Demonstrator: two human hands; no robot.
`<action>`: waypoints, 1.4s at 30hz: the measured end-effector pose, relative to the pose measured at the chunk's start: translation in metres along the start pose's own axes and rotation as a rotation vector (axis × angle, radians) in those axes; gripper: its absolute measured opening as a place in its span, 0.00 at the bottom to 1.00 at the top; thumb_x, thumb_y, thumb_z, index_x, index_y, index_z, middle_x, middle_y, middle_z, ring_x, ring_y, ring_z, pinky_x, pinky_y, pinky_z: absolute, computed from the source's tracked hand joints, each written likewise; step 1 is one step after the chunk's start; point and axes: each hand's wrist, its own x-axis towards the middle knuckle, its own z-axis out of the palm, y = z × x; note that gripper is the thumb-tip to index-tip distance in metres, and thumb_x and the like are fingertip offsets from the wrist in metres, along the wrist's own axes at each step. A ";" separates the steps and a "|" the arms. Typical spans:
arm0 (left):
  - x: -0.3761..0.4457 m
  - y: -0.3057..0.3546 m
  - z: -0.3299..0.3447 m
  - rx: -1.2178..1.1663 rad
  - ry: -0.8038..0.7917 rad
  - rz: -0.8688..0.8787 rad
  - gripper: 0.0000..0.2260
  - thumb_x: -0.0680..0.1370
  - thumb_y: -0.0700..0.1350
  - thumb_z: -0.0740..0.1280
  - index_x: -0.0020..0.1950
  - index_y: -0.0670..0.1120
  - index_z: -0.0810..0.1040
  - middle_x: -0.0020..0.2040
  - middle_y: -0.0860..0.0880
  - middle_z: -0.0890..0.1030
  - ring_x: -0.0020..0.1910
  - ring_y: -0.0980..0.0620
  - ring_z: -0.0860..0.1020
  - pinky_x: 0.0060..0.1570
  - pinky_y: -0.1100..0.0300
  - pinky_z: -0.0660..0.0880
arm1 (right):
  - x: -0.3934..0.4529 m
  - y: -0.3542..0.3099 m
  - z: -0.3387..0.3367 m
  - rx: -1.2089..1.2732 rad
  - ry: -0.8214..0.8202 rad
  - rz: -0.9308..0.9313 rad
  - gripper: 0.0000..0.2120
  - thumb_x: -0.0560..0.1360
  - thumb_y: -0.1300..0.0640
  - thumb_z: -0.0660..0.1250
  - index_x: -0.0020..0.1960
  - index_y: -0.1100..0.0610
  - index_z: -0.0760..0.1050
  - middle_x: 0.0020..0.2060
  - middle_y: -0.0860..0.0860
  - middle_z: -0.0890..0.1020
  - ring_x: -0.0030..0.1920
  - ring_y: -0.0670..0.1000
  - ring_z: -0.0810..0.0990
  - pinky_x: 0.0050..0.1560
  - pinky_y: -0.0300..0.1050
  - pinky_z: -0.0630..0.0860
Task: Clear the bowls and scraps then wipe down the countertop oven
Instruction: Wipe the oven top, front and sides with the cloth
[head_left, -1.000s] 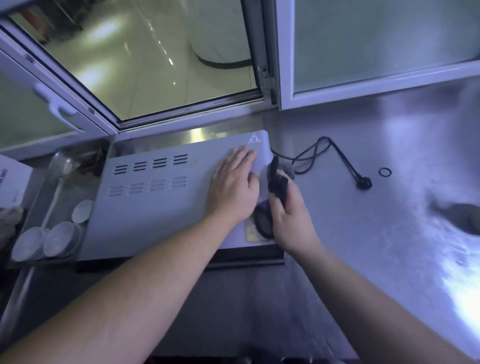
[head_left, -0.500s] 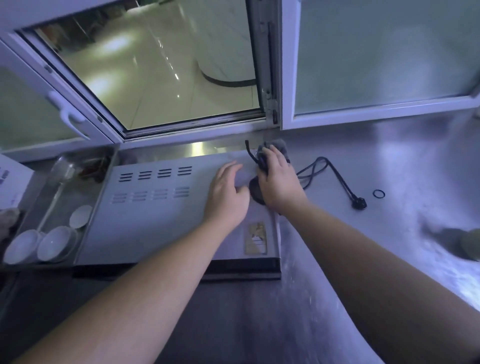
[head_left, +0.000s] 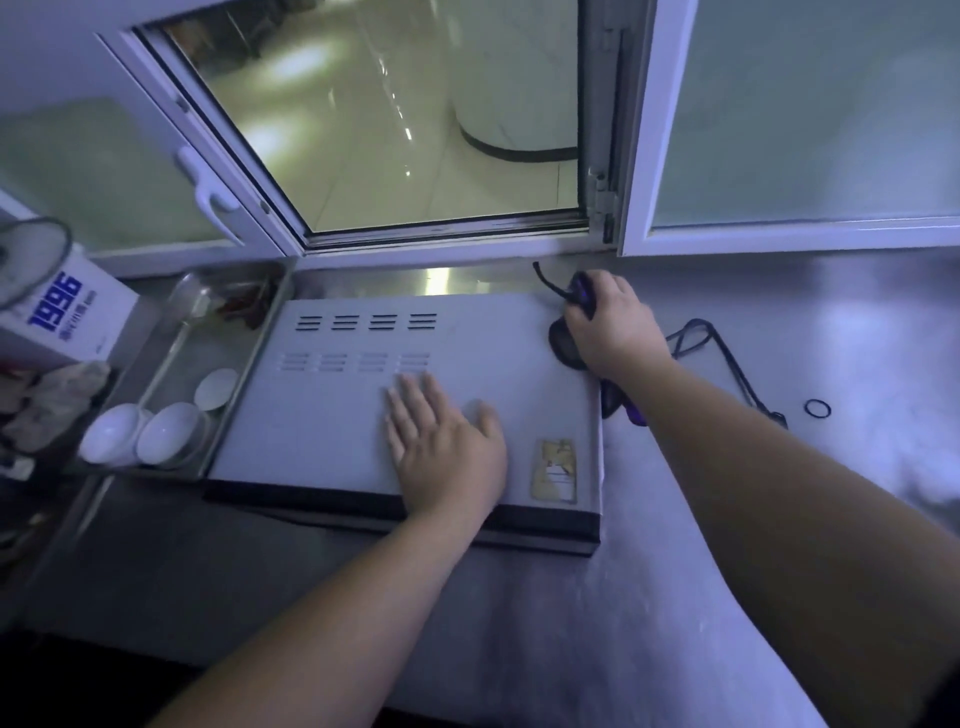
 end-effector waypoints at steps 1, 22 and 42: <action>0.000 0.000 0.000 0.015 -0.001 0.008 0.36 0.82 0.61 0.49 0.83 0.43 0.44 0.84 0.44 0.43 0.82 0.47 0.40 0.79 0.50 0.38 | 0.000 0.001 0.000 0.010 0.006 0.004 0.21 0.81 0.46 0.59 0.72 0.48 0.67 0.69 0.52 0.72 0.62 0.65 0.74 0.61 0.55 0.71; 0.042 -0.081 -0.031 0.091 -0.151 0.531 0.38 0.80 0.66 0.49 0.84 0.48 0.41 0.83 0.49 0.38 0.82 0.51 0.37 0.80 0.53 0.38 | -0.112 -0.006 0.024 0.173 0.280 0.261 0.16 0.80 0.46 0.62 0.65 0.50 0.71 0.64 0.51 0.73 0.61 0.58 0.75 0.55 0.52 0.70; 0.138 -0.155 -0.057 0.269 -0.298 1.269 0.39 0.78 0.70 0.45 0.83 0.53 0.39 0.82 0.55 0.36 0.80 0.58 0.34 0.80 0.53 0.41 | -0.285 -0.092 0.121 0.431 0.595 0.591 0.12 0.80 0.43 0.63 0.62 0.45 0.69 0.58 0.50 0.77 0.57 0.55 0.79 0.61 0.56 0.76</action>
